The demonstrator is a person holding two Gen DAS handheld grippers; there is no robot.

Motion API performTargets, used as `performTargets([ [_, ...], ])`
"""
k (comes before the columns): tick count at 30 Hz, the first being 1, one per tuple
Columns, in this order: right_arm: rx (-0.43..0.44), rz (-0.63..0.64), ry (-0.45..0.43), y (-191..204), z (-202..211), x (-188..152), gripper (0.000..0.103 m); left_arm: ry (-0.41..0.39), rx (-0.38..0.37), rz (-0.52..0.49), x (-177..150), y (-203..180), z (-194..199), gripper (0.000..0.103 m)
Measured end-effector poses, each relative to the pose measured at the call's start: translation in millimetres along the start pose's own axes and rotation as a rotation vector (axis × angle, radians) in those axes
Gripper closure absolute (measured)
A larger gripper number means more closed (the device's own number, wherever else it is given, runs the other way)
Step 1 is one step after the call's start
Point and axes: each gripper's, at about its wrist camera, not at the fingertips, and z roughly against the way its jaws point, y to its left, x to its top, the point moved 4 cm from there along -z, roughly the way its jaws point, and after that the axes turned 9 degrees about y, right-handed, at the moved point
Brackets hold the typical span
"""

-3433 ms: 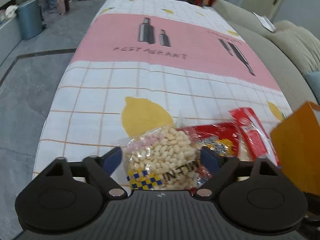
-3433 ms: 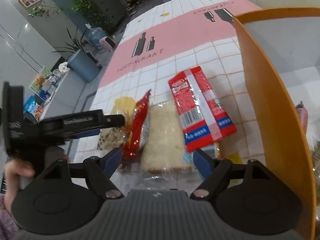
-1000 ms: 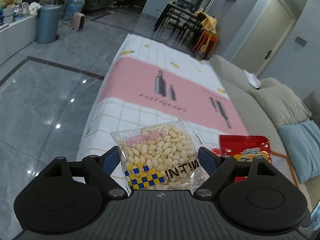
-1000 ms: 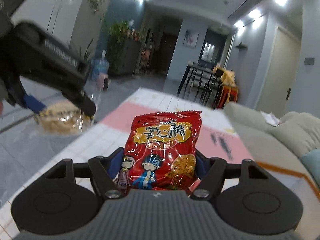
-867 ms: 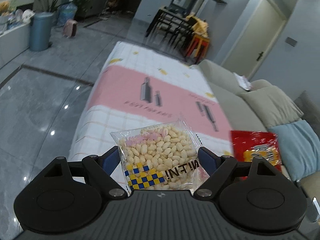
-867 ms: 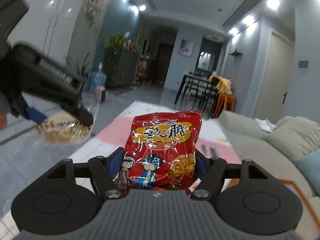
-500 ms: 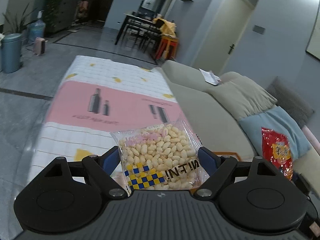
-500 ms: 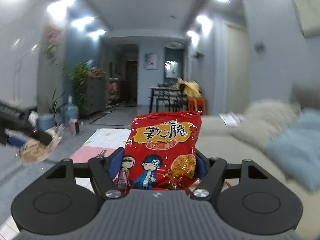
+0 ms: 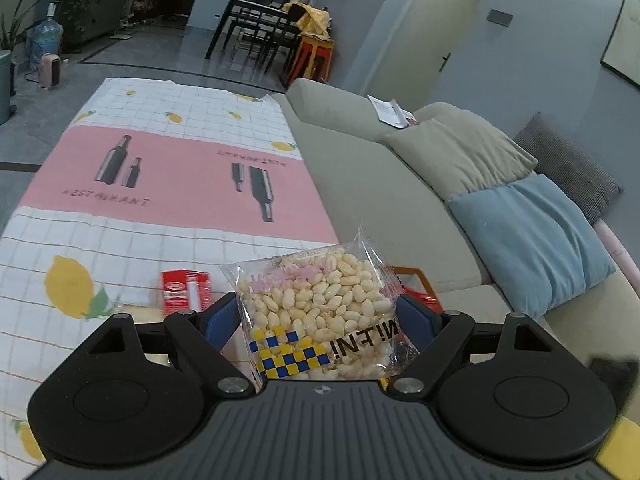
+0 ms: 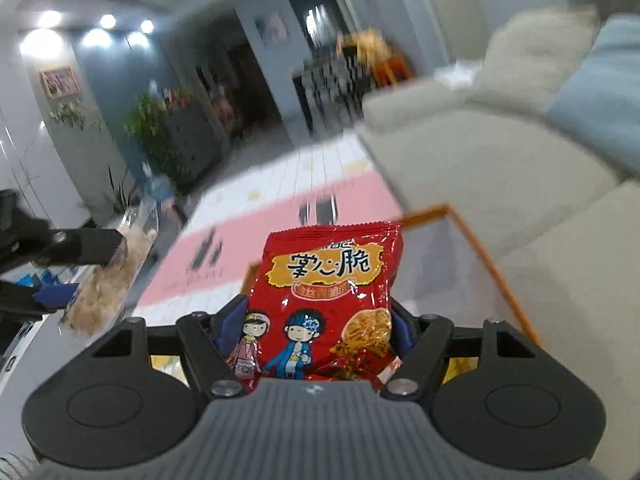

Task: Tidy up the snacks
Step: 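Carry the chip bag into the box and open the right gripper while the left carries the peanut bag, then lower the peanut bag into the box and open the left gripper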

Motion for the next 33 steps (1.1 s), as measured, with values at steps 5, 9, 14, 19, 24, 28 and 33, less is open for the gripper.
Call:
performTargets([
  [5, -0.152, -0.029, 0.141, -17.7, -35.9, 6.5, 0.034, 0.002, 0.022, -0.047, -1.2, -15.0, -9.6, 0.006],
  [9, -0.179, -0.025, 0.154, -26.9, -43.1, 10.0, 0.039, 0.019, 0.035, -0.038, -0.7, -18.2, -18.2, 0.006],
  [14, -0.186, -0.081, 0.124, -35.9, -29.8, 4.8, 0.025, 0.047, 0.047, -0.006, -6.0, -16.7, -25.7, 0.006],
  [19, -0.129, -0.104, 0.05, -46.8, -13.1, 16.7, 0.018, 0.067, 0.081, -0.045, -9.2, -26.0, -30.4, 0.006],
  [24, -0.001, -0.001, 0.136, -53.6, 24.1, 7.6, 0.015, 0.1, 0.127, -0.101, -14.2, -41.1, -43.8, 0.006],
  [28, -0.003, 0.082, 0.158, -56.0, 46.5, -9.6, 0.015, 0.122, 0.16, -0.124, -16.8, -51.9, -67.7, 0.006],
  [33, 0.01, 0.101, 0.188, -57.9, 43.1, -25.2, 0.015, 0.167, 0.215, -0.136, -16.8, -56.6, -94.5, 0.006],
])
